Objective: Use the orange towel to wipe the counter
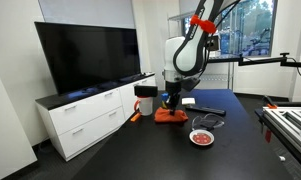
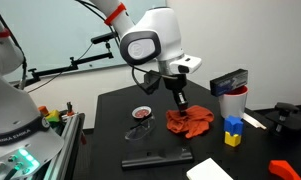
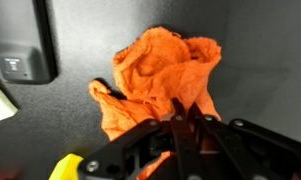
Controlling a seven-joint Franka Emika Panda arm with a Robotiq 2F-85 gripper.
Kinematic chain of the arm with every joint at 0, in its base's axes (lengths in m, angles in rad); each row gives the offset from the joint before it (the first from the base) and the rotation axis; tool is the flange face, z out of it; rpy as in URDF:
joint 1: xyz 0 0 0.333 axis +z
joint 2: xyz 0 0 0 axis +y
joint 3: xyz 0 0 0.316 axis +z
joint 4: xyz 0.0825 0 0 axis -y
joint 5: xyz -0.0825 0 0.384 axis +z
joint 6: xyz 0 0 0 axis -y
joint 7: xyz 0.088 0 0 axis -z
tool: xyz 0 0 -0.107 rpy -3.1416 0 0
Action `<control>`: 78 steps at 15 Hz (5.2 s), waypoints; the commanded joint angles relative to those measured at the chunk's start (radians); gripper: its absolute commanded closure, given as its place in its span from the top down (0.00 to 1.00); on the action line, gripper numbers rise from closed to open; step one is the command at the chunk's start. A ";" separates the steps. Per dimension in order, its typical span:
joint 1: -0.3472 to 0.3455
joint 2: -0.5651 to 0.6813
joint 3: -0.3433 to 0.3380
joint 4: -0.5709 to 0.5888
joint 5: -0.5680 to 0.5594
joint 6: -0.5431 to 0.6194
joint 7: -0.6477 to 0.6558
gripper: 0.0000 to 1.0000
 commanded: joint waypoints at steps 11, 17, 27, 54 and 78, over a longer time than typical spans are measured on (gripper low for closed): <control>0.069 -0.019 0.131 -0.011 0.005 0.016 0.000 0.02; 0.087 -0.045 0.227 -0.015 0.030 0.010 -0.023 0.02; 0.065 -0.041 0.205 -0.011 0.019 0.007 -0.023 0.02; -0.023 -0.059 0.113 -0.024 0.037 -0.030 -0.010 1.00; 0.002 -0.444 0.097 -0.019 -0.018 -0.599 -0.062 1.00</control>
